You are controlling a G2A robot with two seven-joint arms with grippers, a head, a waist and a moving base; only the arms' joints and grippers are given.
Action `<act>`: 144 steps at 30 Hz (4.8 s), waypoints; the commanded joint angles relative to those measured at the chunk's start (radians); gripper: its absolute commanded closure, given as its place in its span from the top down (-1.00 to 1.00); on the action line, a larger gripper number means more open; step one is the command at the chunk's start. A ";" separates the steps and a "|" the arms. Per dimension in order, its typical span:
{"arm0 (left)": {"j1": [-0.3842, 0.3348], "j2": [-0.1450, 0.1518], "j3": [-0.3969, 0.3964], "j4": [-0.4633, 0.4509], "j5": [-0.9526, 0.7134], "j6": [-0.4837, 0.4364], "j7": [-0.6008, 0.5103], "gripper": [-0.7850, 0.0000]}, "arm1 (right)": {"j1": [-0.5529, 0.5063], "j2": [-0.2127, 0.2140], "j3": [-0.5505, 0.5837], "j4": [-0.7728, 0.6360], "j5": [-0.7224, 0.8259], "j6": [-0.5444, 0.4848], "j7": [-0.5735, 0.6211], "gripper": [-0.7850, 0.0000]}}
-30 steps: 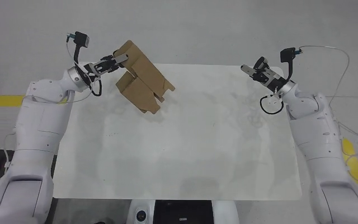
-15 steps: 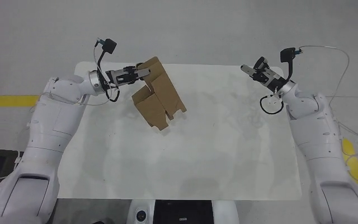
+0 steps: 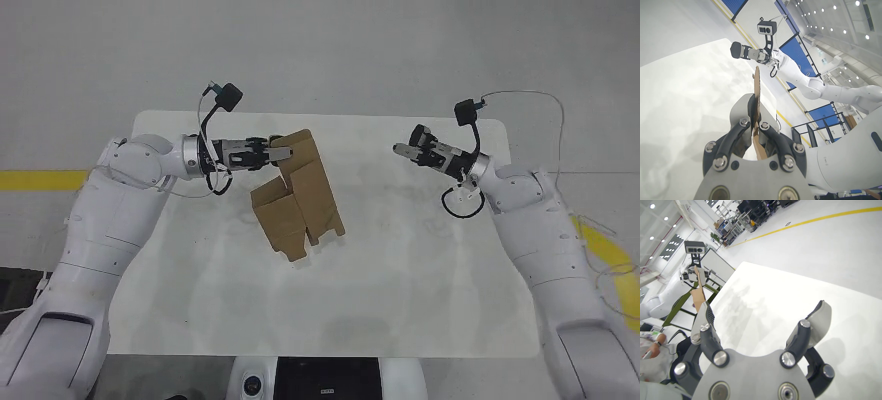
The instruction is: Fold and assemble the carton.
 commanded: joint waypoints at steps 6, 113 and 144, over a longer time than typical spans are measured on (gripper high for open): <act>-0.019 0.001 0.038 -0.005 -0.021 -0.002 0.002 -1.00 | 0.070 -0.043 -0.142 0.067 0.268 -0.008 0.215 1.00; 0.085 -0.002 0.057 -0.042 -0.116 0.007 0.117 -1.00 | 0.143 -0.054 -0.433 0.119 0.821 -0.001 0.090 -1.00; -0.027 0.024 0.055 0.004 -0.047 0.057 -0.058 -1.00 | 0.144 0.005 -0.252 0.088 0.647 0.054 0.276 1.00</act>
